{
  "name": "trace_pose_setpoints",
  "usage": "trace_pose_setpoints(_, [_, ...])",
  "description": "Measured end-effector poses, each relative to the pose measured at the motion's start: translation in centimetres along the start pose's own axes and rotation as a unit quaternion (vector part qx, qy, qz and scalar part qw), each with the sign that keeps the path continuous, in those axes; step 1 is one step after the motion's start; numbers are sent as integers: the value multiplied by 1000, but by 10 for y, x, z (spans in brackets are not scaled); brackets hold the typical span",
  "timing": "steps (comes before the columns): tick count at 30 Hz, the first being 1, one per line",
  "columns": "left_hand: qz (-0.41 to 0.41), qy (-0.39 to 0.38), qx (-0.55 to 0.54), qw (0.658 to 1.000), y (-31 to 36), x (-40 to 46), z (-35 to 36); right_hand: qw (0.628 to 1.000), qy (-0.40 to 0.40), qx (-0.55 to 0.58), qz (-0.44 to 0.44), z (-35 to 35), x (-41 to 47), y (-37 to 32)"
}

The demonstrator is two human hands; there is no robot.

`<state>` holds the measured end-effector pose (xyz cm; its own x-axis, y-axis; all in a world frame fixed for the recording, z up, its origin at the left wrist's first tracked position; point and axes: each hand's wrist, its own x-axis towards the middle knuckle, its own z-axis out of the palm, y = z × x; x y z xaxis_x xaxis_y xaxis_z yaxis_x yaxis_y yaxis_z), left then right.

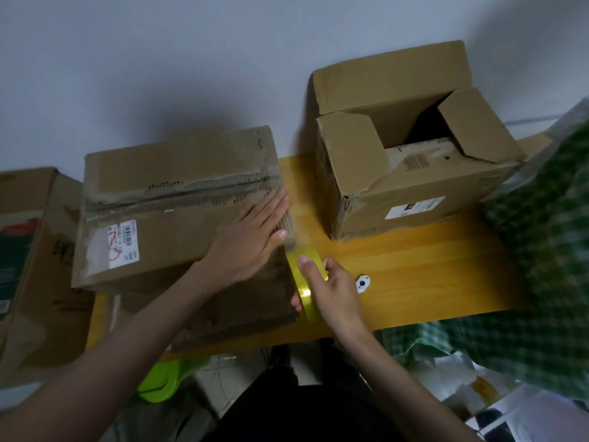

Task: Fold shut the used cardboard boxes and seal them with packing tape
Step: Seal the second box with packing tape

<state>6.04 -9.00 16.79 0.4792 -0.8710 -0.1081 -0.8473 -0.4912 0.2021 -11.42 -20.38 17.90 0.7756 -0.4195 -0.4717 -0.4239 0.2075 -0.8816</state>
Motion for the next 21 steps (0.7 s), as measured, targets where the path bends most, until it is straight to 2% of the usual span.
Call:
trace_pose_setpoints(5, [-16,-12,-24,1000,6,8,-5,1000,-10,14,24,-4,5,21])
trace_pose_setpoints(8, [-36,-6,-30,999,14,11,-3,998,-48,19,28,-7,18,34])
trace_pose_setpoints(14, [-48,27,2,998,19,10,7,996,-87,36,-4,-13,41,53])
trace_pose_setpoints(16, [-49,30,5,998,18,9,8,997,-71,9,-12,-20,50,57])
trace_pose_setpoints(19, [-54,33,22,998,18,9,11,999,22,35,-28,-43,66,68])
trace_pose_setpoints(21, [-59,36,30,997,19,9,13,993,87,-47,-57,-69,90,92])
